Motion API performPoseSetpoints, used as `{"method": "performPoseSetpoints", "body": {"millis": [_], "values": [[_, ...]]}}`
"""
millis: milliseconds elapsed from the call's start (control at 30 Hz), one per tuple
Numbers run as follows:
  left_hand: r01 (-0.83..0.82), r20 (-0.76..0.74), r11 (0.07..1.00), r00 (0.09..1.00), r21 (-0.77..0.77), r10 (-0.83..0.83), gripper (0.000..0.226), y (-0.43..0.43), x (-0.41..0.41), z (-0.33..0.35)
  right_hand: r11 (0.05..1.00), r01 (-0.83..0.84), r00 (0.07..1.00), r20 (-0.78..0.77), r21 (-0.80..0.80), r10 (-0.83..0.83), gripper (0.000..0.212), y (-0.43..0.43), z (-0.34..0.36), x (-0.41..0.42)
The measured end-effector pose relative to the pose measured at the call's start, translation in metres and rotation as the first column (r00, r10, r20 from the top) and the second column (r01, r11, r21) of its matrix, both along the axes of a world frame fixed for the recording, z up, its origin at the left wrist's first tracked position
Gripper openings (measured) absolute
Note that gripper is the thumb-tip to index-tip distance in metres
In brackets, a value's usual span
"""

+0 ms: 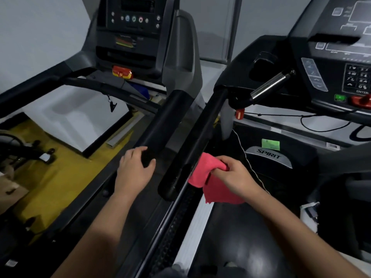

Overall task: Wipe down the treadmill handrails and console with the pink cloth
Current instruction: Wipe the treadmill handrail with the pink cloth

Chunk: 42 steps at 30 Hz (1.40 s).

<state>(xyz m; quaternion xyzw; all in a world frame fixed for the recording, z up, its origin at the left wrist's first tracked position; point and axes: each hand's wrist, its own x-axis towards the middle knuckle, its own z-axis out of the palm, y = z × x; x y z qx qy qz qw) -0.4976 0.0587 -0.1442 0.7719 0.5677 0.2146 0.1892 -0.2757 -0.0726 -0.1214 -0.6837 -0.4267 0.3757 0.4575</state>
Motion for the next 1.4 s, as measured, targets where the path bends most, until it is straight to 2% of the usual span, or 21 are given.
{"method": "performPoseSetpoints", "body": {"millis": [167,300,367,467,667,767,833,900,1100,1400], "values": [[0.093,-0.265,0.987,0.963,0.128,-0.057,0.081,0.039,-0.024,-0.010,0.994,0.097,0.995,0.001,0.050,-0.097,0.031,0.017,-0.003,-0.033],[0.105,-0.385,0.994,0.918,0.002,-0.096,0.103,0.064,-0.032,-0.016,0.975,0.196,0.980,-0.066,0.108,-0.190,0.032,0.020,-0.007,-0.053],[0.114,-0.356,0.988,0.923,-0.103,-0.143,0.107,0.067,-0.035,-0.023,0.966,0.218,0.976,-0.062,0.139,-0.211,0.028,0.018,-0.005,-0.059],[0.136,-0.254,0.965,0.948,-0.223,-0.193,0.102,0.066,-0.039,-0.029,0.946,0.278,0.960,-0.060,0.165,-0.272,0.022,0.013,-0.003,-0.069],[0.141,-0.219,0.965,0.957,-0.222,-0.191,0.095,0.068,-0.040,-0.032,0.934,0.326,0.929,0.134,0.148,-0.346,0.006,0.012,-0.006,-0.081],[0.143,-0.212,0.968,0.959,-0.207,-0.187,0.094,0.067,-0.040,-0.034,0.951,0.289,0.897,0.315,0.110,-0.309,0.013,0.019,-0.001,-0.086],[0.141,-0.211,0.969,0.960,-0.204,-0.184,0.093,0.067,-0.040,-0.034,0.964,0.251,0.844,0.466,0.093,-0.265,0.023,0.026,-0.001,-0.090],[0.138,-0.212,0.969,0.960,-0.205,-0.181,0.093,0.067,-0.039,-0.035,0.977,0.199,0.810,0.549,0.073,-0.206,0.031,0.032,-0.008,-0.095],[0.125,-0.195,0.974,0.967,-0.191,-0.163,0.092,0.067,-0.039,-0.035,1.000,-0.025,0.785,0.619,-0.007,0.024,0.030,0.040,-0.036,-0.098],[0.124,-0.156,0.974,0.976,-0.188,-0.154,0.092,0.068,-0.037,-0.036,0.990,-0.119,0.772,0.620,-0.075,0.140,0.044,0.044,-0.039,-0.088]]}}
